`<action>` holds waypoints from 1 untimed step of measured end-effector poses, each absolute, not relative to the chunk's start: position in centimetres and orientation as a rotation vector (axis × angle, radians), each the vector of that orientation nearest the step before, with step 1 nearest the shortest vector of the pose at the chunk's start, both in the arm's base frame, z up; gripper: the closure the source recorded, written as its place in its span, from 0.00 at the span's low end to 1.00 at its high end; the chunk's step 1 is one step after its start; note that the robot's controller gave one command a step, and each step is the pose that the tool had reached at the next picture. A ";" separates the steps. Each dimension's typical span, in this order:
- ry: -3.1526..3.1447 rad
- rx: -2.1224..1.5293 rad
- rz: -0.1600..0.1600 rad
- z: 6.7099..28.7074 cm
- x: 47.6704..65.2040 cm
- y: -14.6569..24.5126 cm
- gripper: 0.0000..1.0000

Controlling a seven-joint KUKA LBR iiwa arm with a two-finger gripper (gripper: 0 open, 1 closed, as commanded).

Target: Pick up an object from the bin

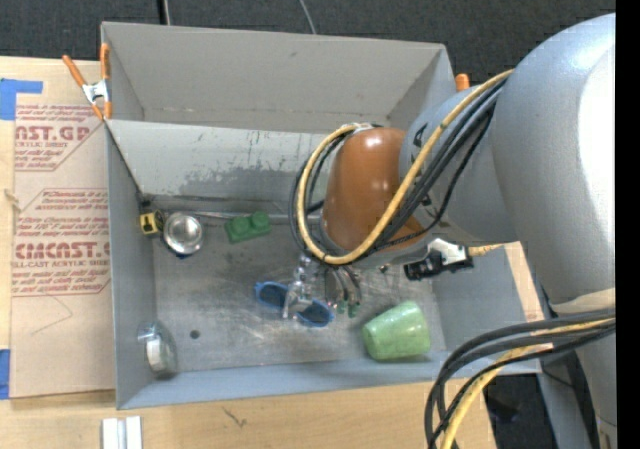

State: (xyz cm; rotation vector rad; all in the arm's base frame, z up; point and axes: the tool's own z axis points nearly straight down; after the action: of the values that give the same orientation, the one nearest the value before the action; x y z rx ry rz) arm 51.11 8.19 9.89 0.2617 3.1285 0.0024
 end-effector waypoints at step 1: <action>3.127 0.261 0.003 14.2 51.2 8.3 1.00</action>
Offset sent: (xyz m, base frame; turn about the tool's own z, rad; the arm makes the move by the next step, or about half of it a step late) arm -0.0001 0.0000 0.0407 0.0000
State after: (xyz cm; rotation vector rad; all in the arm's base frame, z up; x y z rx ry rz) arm 51.20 8.25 14.16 0.2608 3.1266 0.0034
